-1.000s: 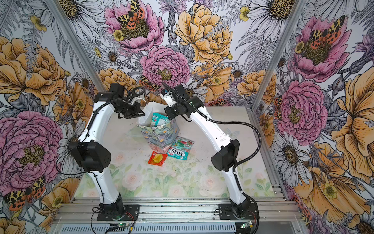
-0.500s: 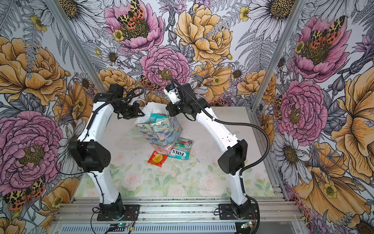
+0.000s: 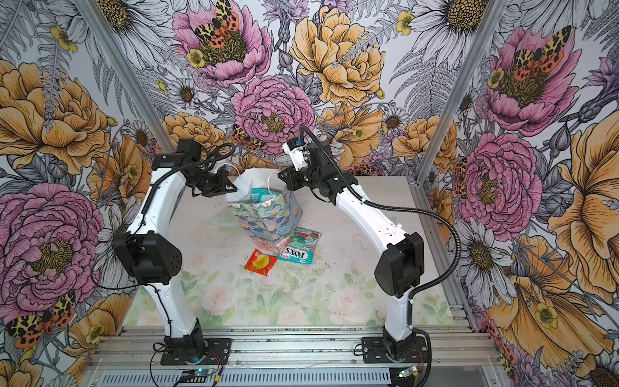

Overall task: Place the snacks into the paper bag
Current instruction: Pull the paper bag from the center of the table, then pick up the snack at the center of the table.

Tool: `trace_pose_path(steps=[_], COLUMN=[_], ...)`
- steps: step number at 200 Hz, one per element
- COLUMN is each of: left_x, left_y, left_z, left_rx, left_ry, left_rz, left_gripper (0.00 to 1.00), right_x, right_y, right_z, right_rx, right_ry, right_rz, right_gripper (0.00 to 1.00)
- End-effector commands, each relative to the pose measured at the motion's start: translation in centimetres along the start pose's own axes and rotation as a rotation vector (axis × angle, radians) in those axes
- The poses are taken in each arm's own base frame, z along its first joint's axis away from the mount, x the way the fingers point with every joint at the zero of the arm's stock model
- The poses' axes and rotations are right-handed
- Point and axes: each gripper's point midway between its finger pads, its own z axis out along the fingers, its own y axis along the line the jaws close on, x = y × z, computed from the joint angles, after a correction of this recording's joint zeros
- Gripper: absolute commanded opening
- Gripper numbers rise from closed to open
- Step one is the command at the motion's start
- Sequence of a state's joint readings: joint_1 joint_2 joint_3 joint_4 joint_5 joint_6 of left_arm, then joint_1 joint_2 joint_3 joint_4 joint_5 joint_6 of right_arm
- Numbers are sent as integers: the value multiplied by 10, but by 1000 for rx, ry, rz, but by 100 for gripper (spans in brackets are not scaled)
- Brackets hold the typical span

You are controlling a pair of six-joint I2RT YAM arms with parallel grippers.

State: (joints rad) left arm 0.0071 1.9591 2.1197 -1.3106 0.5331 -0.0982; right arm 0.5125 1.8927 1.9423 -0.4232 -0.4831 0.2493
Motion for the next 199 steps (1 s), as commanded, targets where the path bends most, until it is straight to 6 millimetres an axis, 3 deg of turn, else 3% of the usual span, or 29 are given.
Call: trace_pose_path(steps=[1, 32, 53, 83, 106, 163, 199], left_x=[-13, -14, -15, -14, -13, -13, -13], left_y=[-8, -9, -10, -8, -7, -5, -6], left_z=[-14, -15, -15, -14, -12, -20, -22], left_rx=[34, 33, 36, 31, 31, 29, 31], left_ry=[-63, -68, -69, -65, -62, -77, -81], left_rz=[29, 29, 32, 29, 29, 26, 30], left_gripper=[0, 0, 0, 0, 0, 0, 0], right_x=[-66, -74, -75, -47, 1, 171, 237], right_y=[35, 32, 16, -18, -40, -77, -81], right_z=[-46, -61, -74, -93, -98, -84, -73], right_rx=[-54, 9, 113, 281, 372, 497, 525], right_ry=[-214, -260, -286, -241, -143, 167, 214], right_rz=[-85, -78, -25, 105, 211, 543, 676], right_gripper=[40, 54, 56, 61, 64, 68, 68])
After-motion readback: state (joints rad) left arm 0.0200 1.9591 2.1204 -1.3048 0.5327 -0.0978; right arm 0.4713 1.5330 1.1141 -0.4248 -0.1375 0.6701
